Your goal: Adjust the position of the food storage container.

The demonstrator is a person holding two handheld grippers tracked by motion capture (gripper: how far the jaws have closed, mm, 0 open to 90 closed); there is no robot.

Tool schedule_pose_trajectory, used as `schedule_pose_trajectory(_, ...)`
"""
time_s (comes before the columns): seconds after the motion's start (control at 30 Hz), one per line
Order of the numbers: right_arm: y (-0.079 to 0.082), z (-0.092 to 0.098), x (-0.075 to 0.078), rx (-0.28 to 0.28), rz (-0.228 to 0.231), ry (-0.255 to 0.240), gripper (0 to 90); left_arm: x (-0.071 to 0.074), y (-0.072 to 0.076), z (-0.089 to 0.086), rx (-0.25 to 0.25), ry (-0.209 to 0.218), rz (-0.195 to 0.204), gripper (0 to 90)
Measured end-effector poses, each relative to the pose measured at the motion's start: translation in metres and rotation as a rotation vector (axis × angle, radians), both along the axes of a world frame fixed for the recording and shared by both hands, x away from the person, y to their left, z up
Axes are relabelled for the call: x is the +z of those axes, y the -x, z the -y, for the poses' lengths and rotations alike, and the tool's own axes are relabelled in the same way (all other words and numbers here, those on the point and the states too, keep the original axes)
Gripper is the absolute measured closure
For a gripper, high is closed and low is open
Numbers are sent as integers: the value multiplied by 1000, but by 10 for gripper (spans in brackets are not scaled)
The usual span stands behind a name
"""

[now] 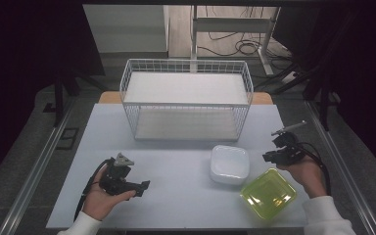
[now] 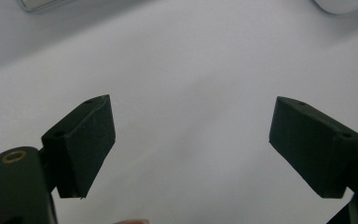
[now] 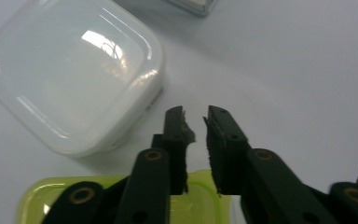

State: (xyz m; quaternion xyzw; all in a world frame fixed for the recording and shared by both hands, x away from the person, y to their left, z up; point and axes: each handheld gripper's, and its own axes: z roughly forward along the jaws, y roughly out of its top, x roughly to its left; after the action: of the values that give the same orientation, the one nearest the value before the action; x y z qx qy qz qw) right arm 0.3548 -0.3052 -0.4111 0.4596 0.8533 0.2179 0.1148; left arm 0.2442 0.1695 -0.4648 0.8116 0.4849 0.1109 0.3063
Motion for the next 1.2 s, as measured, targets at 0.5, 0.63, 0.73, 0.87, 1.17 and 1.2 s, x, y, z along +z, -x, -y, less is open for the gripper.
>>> schedule_pose_trajectory(0.5,-11,0,-38,29,-107,69,889,-4,0,0,5,-6,-10,142)
schedule_pose_trajectory(0.63,-9,2,-41,26,-117,82,890,-4,0,-1,2,-10,-13,142)
schedule_pose_trajectory(0.73,-8,5,-42,20,-118,79,890,-5,0,-1,2,-11,-14,142)
schedule_pose_trajectory(0.87,-7,9,-42,12,-122,93,890,-5,0,-1,4,-7,-14,142)
schedule_pose_trajectory(1.17,6,26,-42,-8,-130,98,890,-6,0,-1,3,-10,-16,141)
schedule_pose_trajectory(1.2,8,27,-42,-12,-133,99,890,-6,-1,-1,2,-11,-14,141)
